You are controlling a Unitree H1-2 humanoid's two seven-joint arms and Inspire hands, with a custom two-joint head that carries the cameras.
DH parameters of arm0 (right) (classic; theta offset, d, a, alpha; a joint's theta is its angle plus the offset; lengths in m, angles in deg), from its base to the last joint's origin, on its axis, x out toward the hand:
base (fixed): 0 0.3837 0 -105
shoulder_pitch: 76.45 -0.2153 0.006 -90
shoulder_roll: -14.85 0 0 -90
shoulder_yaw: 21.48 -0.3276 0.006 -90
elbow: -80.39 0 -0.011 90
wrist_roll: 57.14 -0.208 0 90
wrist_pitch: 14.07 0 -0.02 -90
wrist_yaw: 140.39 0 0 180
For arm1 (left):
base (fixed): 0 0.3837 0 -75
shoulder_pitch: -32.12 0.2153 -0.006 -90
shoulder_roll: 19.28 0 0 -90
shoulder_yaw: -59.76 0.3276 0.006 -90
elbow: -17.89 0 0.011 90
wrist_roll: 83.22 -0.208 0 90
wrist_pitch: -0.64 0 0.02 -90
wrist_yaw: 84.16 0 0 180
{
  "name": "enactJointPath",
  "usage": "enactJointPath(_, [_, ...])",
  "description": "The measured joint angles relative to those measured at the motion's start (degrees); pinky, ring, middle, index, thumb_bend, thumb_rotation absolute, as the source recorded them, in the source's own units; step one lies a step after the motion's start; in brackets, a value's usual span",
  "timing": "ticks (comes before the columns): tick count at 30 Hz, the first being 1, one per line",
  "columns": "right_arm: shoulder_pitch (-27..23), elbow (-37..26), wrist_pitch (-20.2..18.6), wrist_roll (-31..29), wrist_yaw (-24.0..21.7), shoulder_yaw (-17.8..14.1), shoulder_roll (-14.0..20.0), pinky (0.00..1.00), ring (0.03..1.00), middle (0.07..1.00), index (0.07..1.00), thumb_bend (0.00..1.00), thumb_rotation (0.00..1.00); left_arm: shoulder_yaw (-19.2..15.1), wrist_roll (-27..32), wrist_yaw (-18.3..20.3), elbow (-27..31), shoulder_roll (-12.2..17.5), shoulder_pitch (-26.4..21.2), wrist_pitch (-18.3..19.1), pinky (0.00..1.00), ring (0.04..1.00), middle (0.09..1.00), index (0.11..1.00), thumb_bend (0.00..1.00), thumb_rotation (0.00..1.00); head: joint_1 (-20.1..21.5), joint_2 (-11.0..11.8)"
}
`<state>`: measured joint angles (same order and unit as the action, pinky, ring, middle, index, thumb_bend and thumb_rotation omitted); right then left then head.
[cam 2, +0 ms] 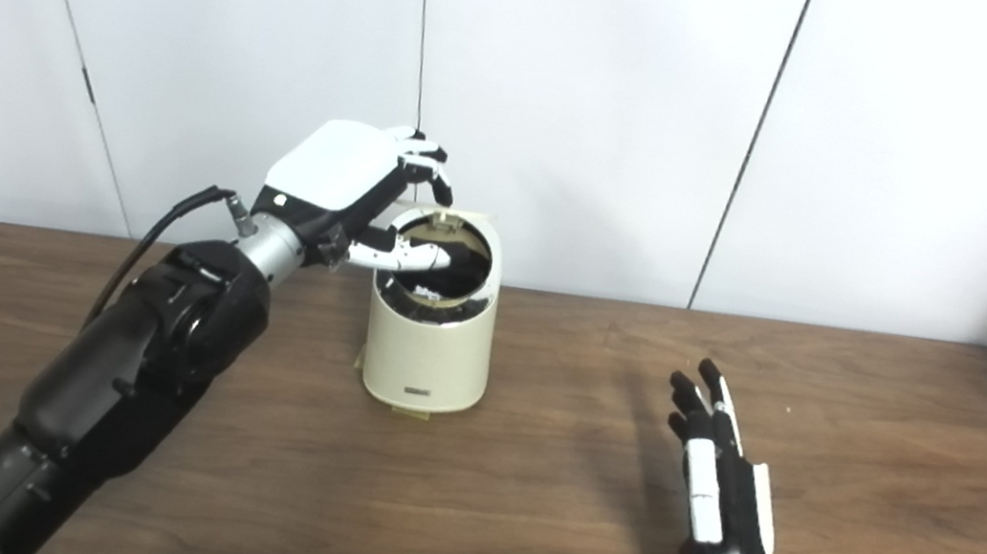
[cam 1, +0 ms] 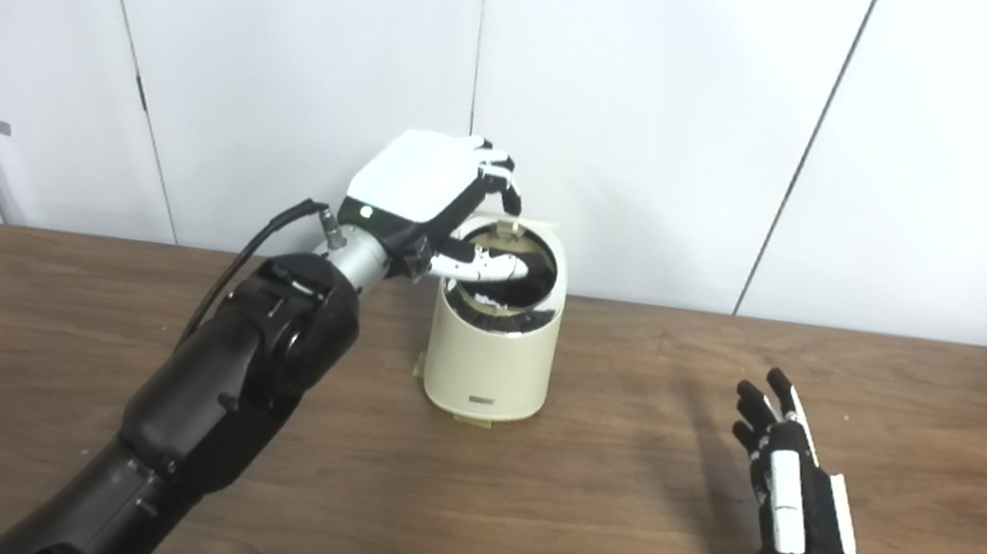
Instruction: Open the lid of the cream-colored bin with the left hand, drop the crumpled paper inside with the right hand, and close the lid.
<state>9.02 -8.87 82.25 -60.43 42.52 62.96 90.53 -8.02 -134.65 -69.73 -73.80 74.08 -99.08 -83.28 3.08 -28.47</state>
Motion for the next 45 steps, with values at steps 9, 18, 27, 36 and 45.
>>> enactJointPath(9, [-0.05,-0.23,-2.99,-3.58,-0.06,-1.15,-0.41,0.92,0.938,0.871,0.937,0.6,0.85,-0.4,0.97,1.37,0.4,0.24,2.41,-1.55,0.88,0.932,0.866,0.681,0.64,0.72,0.0,-0.44])
enactJointPath(18, [-0.11,-0.23,-3.78,-4.77,-0.14,-1.46,-0.43,0.92,0.933,0.87,0.938,0.59,0.84,-0.14,0.82,2.53,0.26,0.9,3.54,-3.1,0.9,0.95,0.882,0.688,0.67,0.77,0.26,-0.7])
enactJointPath(27, [-0.08,-0.34,-4.09,-4.87,-0.02,-1.64,-0.47,0.9,0.924,0.858,0.931,0.59,0.83,-0.19,0.91,2.85,0.17,1.07,4.36,-3.61,0.92,0.945,0.878,0.683,0.69,0.77,0.44,-1.49])
enactJointPath(36, [-0.02,-0.52,-4.54,-4.86,0.04,-1.65,-0.47,0.92,0.931,0.863,0.933,0.61,0.82,0.15,-0.41,2.73,0.37,1.24,4.92,-5.07,0.89,0.942,0.887,0.686,0.7,0.8,0.62,-1.94])
enactJointPath(45, [0.2,-0.81,-5.12,-4.73,0.31,-1.62,-0.45,0.92,0.931,0.861,0.938,0.6,0.84,2.14,-4.32,-0.09,0.44,1.92,5.98,-6.71,0.96,0.971,0.924,0.689,0.69,0.82,0.7,-2.29])
